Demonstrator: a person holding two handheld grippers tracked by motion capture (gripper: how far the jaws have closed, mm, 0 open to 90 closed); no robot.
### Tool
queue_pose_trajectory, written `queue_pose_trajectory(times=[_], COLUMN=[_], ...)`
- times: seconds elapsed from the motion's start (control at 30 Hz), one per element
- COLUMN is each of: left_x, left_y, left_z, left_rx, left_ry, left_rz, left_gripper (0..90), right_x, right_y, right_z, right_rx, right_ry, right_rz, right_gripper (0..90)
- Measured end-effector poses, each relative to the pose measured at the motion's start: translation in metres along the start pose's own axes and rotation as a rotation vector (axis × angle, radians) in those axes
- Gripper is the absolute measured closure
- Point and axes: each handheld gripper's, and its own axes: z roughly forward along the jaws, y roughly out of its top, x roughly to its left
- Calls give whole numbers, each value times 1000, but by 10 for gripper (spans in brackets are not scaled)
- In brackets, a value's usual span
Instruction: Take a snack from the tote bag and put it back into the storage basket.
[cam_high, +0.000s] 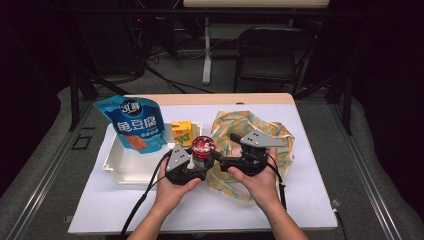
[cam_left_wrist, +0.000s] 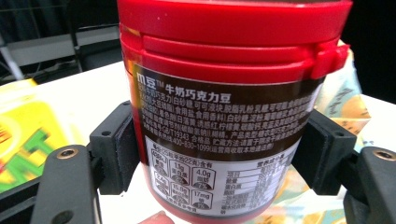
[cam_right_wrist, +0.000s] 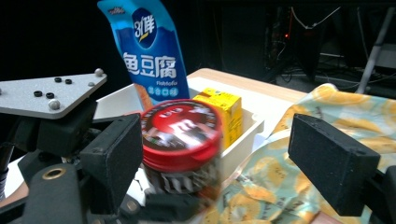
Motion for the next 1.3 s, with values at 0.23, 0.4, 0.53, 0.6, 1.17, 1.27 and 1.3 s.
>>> queue_pose_trajectory(times=[0.23, 0.4, 0.53, 0.6, 1.17, 1.27, 1.3], left_x=[26, 42, 53, 57, 65, 60, 59], left_y=[-11, -20, -30, -37, -58, -57, -57], left_z=[-22, -35, -38, -34, -15, -12, -11], left_rx=[-22, -28, -13, 14, 225, 254, 258], left_ry=[60, 109, 131, 143, 169, 178, 177], left_rz=[-65, -99, -121, -132, -196, -151, -146], left_gripper=[260, 260, 260, 260, 263, 263, 263], right_x=[-15, -25, -32, -35, -46, -47, -48], right_y=[-4, -12, -19, -22, -37, -39, -40], right_z=[-12, -19, -23, -25, -28, -28, -28], right_rx=[-9, -2, -1, -3, 16, 19, 21], right_ry=[-51, -78, -101, -110, -144, -148, -148], right_rz=[21, 30, 45, 50, 71, 74, 76], right_gripper=[187, 193, 199, 201, 210, 211, 211])
